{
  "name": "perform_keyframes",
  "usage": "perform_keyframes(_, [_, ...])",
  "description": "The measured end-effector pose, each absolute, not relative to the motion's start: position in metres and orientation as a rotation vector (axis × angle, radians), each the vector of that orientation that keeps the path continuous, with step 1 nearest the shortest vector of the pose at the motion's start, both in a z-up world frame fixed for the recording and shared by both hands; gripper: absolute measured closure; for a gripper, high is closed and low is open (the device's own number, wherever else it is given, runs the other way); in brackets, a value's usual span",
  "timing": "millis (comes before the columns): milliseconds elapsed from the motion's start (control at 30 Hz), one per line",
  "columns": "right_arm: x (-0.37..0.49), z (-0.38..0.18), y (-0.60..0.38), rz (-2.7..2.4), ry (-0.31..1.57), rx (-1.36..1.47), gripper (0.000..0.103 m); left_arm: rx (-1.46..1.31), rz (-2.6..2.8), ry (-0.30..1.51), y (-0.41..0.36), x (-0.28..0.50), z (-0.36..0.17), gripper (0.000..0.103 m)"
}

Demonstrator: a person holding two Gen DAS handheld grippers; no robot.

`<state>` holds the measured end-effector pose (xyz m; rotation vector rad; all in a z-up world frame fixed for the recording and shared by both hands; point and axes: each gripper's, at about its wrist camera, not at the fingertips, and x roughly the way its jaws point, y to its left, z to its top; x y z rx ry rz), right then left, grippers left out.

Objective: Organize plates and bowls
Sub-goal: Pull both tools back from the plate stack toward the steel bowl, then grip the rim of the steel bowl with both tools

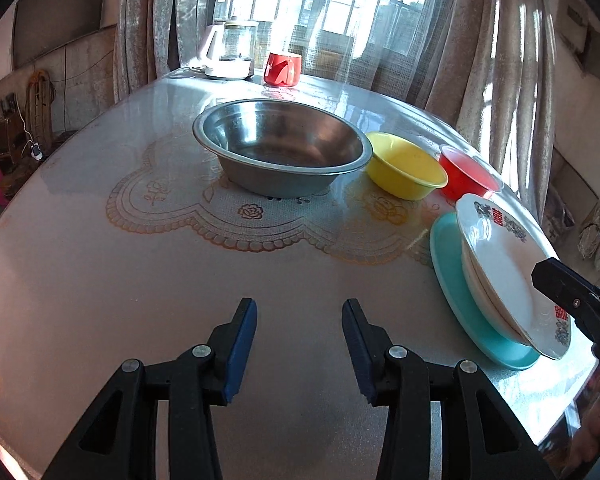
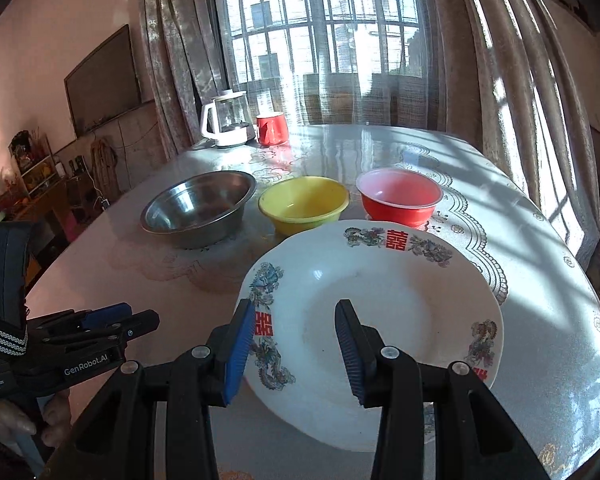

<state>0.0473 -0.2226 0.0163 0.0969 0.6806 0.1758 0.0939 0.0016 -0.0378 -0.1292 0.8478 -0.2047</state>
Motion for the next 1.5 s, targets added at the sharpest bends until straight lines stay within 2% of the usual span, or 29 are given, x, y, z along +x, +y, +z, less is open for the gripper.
perform_keyframes(400, [0.121, 0.014, -0.184, 0.33, 0.79, 0.259, 0.061, -0.274, -0.141, 0.785, 0.07, 0.133, -0.014, 0.053])
perform_keyframes(500, [0.143, 0.013, -0.177, 0.33, 0.815, 0.284, 0.061, -0.279, -0.142, 0.763, 0.075, 0.145, -0.007, 0.046])
perform_keyframes(767, [0.199, 0.0, -0.162, 0.279, 0.916, 0.347, 0.061, -0.308, -0.123, 0.785, 0.087, 0.199, -0.01, 0.046])
perform_keyframes(900, [0.221, -0.012, -0.158, 0.242, 0.961, 0.348, 0.061, -0.33, -0.124, 0.807, 0.088, 0.221, -0.019, 0.049])
perform_keyframes(967, [0.228, -0.018, -0.157, 0.222, 0.975, 0.357, 0.061, -0.327, -0.137, 0.814, 0.085, 0.228, -0.022, 0.055])
perform_keyframes(1067, [0.237, -0.023, -0.152, 0.218, 0.98, 0.361, 0.061, -0.291, -0.156, 0.833, 0.078, 0.239, -0.029, 0.068])
perform_keyframes(1133, [0.241, -0.026, -0.148, 0.215, 0.977, 0.335, 0.061, -0.276, -0.19, 0.822, 0.072, 0.24, -0.028, 0.082])
perform_keyframes(1233, [0.244, -0.028, -0.138, 0.232, 0.967, 0.291, 0.068, -0.23, -0.191, 0.799, 0.066, 0.236, -0.026, 0.081])
perform_keyframes(1500, [0.237, -0.026, -0.125, 0.251, 0.943, 0.207, 0.071, -0.237, -0.181, 0.789, 0.078, 0.219, -0.025, 0.081])
